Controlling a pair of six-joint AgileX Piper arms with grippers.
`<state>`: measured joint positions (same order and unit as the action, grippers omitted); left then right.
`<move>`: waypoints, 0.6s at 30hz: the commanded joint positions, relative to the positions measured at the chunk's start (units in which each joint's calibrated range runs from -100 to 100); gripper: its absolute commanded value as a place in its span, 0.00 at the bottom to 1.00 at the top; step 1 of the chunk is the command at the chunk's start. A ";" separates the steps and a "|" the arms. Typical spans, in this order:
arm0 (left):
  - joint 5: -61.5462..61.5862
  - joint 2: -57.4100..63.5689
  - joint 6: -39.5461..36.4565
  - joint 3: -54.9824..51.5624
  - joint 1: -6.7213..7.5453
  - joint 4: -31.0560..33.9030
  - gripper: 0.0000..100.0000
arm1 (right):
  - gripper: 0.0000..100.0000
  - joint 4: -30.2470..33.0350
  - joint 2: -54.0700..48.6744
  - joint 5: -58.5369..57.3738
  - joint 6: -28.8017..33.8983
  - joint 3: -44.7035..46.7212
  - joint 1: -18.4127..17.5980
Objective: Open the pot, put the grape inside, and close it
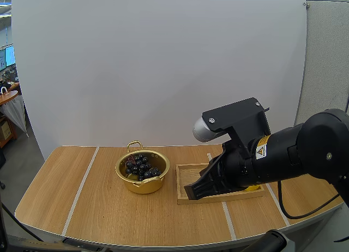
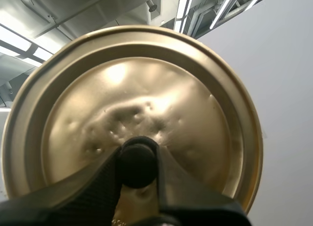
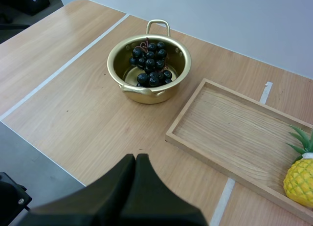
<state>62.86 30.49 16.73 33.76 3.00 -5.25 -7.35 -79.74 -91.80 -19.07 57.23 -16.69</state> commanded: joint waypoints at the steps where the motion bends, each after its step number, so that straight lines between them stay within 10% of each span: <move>1: -2.59 0.23 -0.62 0.33 0.18 0.33 0.00 | 0.00 0.32 -0.43 0.04 0.07 0.20 0.19; 18: 37.14 -1.70 -0.47 0.33 0.18 -2.48 0.00 | 0.00 0.66 -0.43 0.20 0.07 0.20 0.19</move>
<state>92.87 31.28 16.73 33.76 3.00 -5.54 -7.32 -79.74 -91.80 -19.07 57.23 -16.69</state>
